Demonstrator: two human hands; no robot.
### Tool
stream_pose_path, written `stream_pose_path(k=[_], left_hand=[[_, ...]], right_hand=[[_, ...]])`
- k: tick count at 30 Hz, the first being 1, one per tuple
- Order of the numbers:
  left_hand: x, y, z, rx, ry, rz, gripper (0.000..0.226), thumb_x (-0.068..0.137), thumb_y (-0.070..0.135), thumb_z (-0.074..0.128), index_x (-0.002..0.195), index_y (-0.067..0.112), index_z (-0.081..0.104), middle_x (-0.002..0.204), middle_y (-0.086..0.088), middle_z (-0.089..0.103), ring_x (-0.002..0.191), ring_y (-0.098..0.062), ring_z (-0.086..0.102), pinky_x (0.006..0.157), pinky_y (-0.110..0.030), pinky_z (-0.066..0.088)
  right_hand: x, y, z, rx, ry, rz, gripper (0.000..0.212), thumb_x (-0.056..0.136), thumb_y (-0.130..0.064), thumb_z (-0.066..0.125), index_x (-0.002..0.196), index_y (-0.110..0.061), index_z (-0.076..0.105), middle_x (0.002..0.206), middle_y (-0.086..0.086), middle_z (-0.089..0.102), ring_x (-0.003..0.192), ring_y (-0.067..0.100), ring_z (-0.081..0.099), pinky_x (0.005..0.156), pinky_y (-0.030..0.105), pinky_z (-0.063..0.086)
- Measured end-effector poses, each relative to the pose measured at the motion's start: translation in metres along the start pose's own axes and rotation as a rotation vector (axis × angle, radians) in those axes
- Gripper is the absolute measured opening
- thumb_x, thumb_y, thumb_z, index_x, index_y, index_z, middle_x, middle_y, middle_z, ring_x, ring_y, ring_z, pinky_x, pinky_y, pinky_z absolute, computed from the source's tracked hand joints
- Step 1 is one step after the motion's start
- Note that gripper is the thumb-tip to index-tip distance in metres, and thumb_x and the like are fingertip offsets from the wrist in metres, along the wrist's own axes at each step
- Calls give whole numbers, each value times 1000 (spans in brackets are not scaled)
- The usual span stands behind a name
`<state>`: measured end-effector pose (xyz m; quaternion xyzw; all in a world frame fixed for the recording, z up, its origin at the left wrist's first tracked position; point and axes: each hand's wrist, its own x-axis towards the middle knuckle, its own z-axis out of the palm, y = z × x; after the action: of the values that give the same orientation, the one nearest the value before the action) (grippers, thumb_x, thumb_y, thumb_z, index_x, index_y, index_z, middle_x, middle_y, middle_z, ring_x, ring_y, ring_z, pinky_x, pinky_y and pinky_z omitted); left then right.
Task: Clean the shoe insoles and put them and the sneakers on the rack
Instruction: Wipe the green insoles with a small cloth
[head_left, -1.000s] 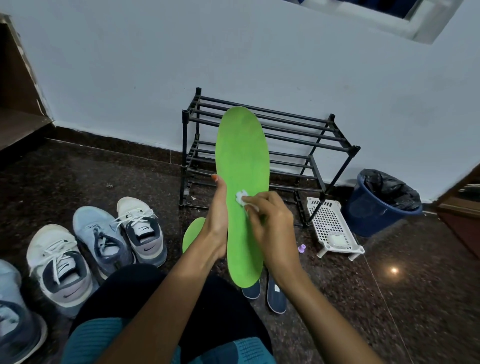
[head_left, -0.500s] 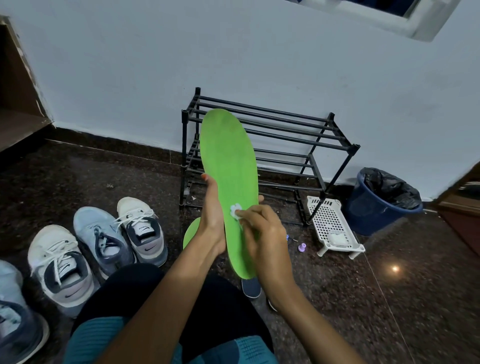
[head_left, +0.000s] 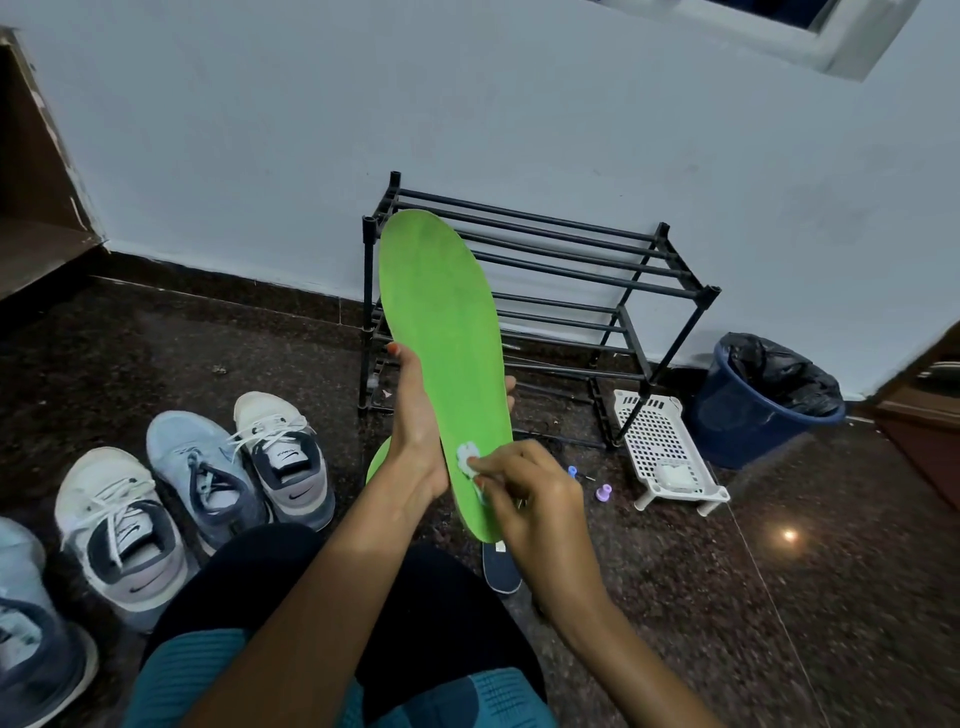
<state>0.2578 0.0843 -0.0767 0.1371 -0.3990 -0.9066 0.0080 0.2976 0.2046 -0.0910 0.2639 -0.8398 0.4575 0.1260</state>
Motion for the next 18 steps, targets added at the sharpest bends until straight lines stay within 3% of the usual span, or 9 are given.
stream_pose_path(k=[4, 6, 15, 18], left_hand=[[0, -1, 2, -9, -3, -15, 87, 87, 71, 5, 102, 7, 63, 79, -18, 72, 68, -24, 70, 61, -29, 55], [0, -1, 2, -35, 0, -13, 86, 88, 71, 7, 100, 6, 63, 77, -18, 71, 65, -25, 70, 57, -27, 56], [-3, -2, 10, -40, 12, -34, 87, 87, 72, 8, 94, 8, 66, 84, -17, 72, 78, -27, 68, 70, -34, 52], [-6, 0, 11, 5, 8, -54, 78, 90, 68, 15, 105, 10, 64, 90, -15, 72, 78, -25, 70, 68, -34, 52]], right_hand=[[5, 6, 2, -64, 96, 22, 17, 79, -6, 60, 91, -9, 71, 83, 1, 59, 74, 16, 58, 65, 24, 45], [1, 3, 8, -72, 107, 0, 19, 80, -10, 57, 92, -8, 71, 84, 1, 59, 76, 21, 58, 66, 26, 45], [5, 4, 2, -104, 127, 11, 20, 81, -12, 55, 94, -15, 70, 89, -6, 60, 85, 11, 55, 69, 10, 38], [17, 3, -11, 177, 189, 175, 25, 85, -4, 57, 92, -27, 65, 94, -10, 62, 82, -5, 54, 71, 9, 40]])
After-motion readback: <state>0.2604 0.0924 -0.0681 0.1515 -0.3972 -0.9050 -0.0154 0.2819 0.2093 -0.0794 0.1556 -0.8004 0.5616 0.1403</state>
